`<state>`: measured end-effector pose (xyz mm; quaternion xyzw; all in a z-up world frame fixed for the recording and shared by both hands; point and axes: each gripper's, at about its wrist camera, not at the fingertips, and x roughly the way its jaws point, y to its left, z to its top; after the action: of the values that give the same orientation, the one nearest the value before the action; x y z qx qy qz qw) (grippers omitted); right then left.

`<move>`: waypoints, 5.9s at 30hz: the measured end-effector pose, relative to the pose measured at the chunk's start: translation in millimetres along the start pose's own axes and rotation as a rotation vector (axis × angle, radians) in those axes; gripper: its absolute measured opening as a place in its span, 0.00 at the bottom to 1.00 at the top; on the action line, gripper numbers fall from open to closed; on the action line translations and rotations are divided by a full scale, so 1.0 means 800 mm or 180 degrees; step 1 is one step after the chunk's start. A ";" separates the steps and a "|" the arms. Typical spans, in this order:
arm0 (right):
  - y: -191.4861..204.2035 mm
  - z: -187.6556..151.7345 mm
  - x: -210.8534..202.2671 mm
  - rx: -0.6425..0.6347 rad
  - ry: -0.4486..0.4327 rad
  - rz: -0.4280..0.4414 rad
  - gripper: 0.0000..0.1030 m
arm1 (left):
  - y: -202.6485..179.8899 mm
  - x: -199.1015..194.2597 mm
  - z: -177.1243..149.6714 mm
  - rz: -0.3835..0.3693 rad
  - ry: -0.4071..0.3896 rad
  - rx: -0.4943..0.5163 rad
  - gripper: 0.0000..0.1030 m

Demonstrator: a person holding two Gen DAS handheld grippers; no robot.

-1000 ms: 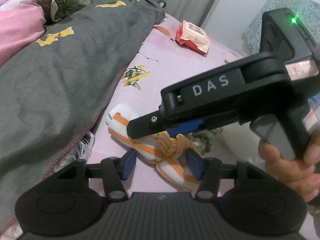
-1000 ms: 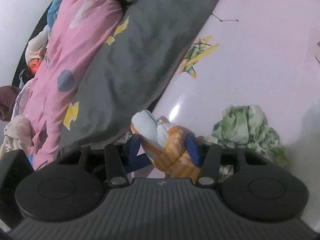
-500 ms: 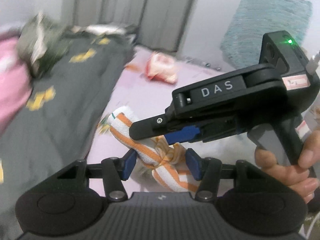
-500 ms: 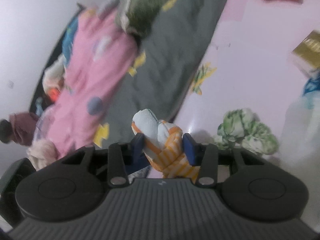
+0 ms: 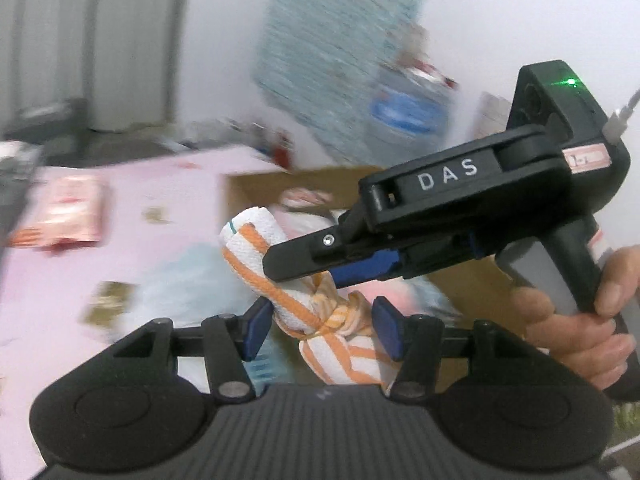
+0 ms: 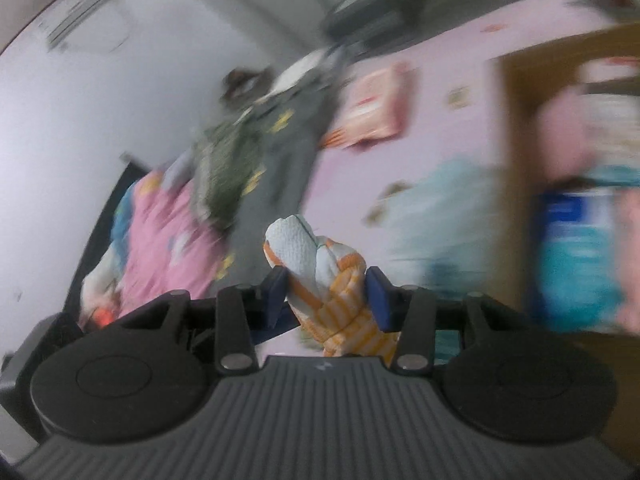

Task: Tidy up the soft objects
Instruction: 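Carry the striped cloth into the cardboard box and release it, then grasp the gold tissue pack with the right gripper while the left gripper grasps the green floral cloth, then carry the gold pack and green cloth into the cardboard box and release both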

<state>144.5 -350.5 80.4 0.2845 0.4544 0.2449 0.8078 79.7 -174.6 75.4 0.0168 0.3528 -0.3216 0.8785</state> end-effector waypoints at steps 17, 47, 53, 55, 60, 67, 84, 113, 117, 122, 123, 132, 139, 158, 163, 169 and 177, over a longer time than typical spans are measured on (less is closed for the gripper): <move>-0.205 -0.040 -0.045 0.0691 0.0503 -0.0643 0.42 | -0.055 0.145 -0.019 -0.0533 0.1143 0.0042 0.55; -0.172 -0.015 0.005 0.0532 0.0332 -0.0752 0.30 | 0.068 -0.022 -0.035 0.0372 0.0108 -0.0034 0.61; -0.118 0.005 -0.012 0.0263 0.0127 -0.0575 0.33 | 0.127 -0.067 -0.066 0.0867 -0.0060 -0.0285 0.63; -0.095 0.014 -0.008 0.0154 0.0105 -0.0475 0.37 | 0.145 -0.074 -0.079 0.1068 -0.0060 -0.0324 0.63; -0.033 0.039 0.037 -0.0132 0.0269 -0.0257 0.49 | 0.173 -0.065 -0.111 0.1469 0.0132 -0.0275 0.63; 0.043 0.072 0.152 -0.0408 0.0655 -0.0191 0.62 | 0.210 -0.036 -0.138 0.1660 0.0365 -0.0429 0.63; 0.080 0.099 0.434 -0.1584 0.1428 -0.1364 0.83 | 0.274 0.007 -0.160 0.1500 0.0566 -0.0757 0.52; 0.103 0.124 0.270 -0.1180 0.0823 -0.0573 0.77 | 0.247 -0.066 -0.113 0.1560 -0.0025 -0.0798 0.19; 0.085 0.119 0.172 -0.1041 0.0517 -0.0455 0.77 | 0.214 -0.087 -0.084 0.1349 -0.0248 -0.0647 0.19; 0.040 0.090 0.051 -0.0817 0.0215 -0.0573 0.77 | 0.156 -0.084 -0.043 0.0924 -0.0425 -0.0350 0.19; 0.029 0.082 0.031 -0.0779 0.0184 -0.0628 0.77 | 0.143 -0.078 -0.036 0.0837 -0.0434 -0.0283 0.19; -0.077 0.003 -0.076 -0.0591 0.0443 -0.1318 0.77 | 0.044 -0.010 -0.007 0.0290 -0.0276 0.0101 0.19; -0.146 -0.035 -0.052 -0.0426 0.0964 -0.1585 0.78 | 0.002 0.035 -0.006 0.0098 -0.0060 0.0174 0.19; -0.157 -0.110 -0.227 0.0238 -0.1033 -0.0926 0.83 | -0.089 0.123 0.020 -0.0377 0.0395 0.0461 0.19; -0.183 -0.173 -0.276 0.0602 -0.1525 -0.0919 0.83 | -0.138 0.154 0.035 -0.0728 0.0494 0.0546 0.25; -0.199 -0.233 -0.294 0.0847 -0.1747 -0.1045 0.83 | -0.155 0.171 0.027 -0.0820 0.0631 0.0464 0.61; -0.192 -0.251 -0.278 0.0847 -0.1984 -0.1201 0.85 | -0.118 0.108 0.024 -0.0571 0.0482 0.0549 0.73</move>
<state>-113.8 -558.9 22.6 0.3590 0.2592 -0.0672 0.8941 83.6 -302.2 54.2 0.0848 0.3892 -0.4258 0.8124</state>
